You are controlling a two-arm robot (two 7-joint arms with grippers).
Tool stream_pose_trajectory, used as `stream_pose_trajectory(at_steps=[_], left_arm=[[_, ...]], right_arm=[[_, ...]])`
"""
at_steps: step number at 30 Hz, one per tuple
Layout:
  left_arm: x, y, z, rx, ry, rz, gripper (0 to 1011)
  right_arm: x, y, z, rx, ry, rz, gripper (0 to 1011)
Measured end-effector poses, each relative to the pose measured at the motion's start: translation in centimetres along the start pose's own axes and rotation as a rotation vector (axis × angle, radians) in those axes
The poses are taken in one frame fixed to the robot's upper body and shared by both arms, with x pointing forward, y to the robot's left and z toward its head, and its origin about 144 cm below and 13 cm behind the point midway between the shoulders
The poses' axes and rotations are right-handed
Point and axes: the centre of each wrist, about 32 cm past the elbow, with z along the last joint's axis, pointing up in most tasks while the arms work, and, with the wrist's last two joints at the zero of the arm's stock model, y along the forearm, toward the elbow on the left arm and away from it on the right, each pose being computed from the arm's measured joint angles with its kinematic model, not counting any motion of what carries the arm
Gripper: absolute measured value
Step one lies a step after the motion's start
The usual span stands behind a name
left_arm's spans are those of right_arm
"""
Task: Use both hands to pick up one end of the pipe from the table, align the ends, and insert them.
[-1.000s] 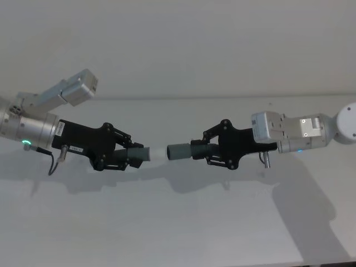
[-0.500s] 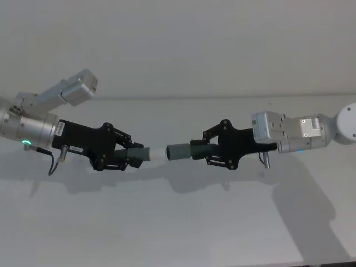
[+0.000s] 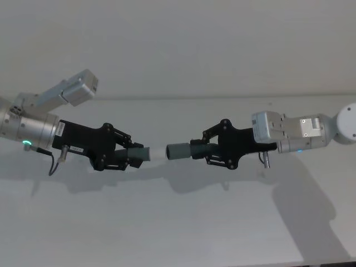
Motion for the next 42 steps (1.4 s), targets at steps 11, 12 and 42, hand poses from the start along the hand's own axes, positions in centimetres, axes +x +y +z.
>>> stream_pose_trajectory(at_steps=[11, 12, 42], left_arm=[[0.12, -0.14, -0.16, 0.002, 0.013, 0.009, 331], [0.14, -0.16, -0.19, 0.002, 0.014, 0.01, 331], [-0.01, -0.09, -0.49, 0.001, 0.036, 0.013, 331]], right_arm=[[-0.01, -0.03, -0.01, 0.001, 0.001, -0.001, 234], [-0.02, -0.03, -0.02, 0.001, 0.001, -0.001, 234], [-0.06, 0.44, 0.01, 0.006, 0.008, 0.013, 232]])
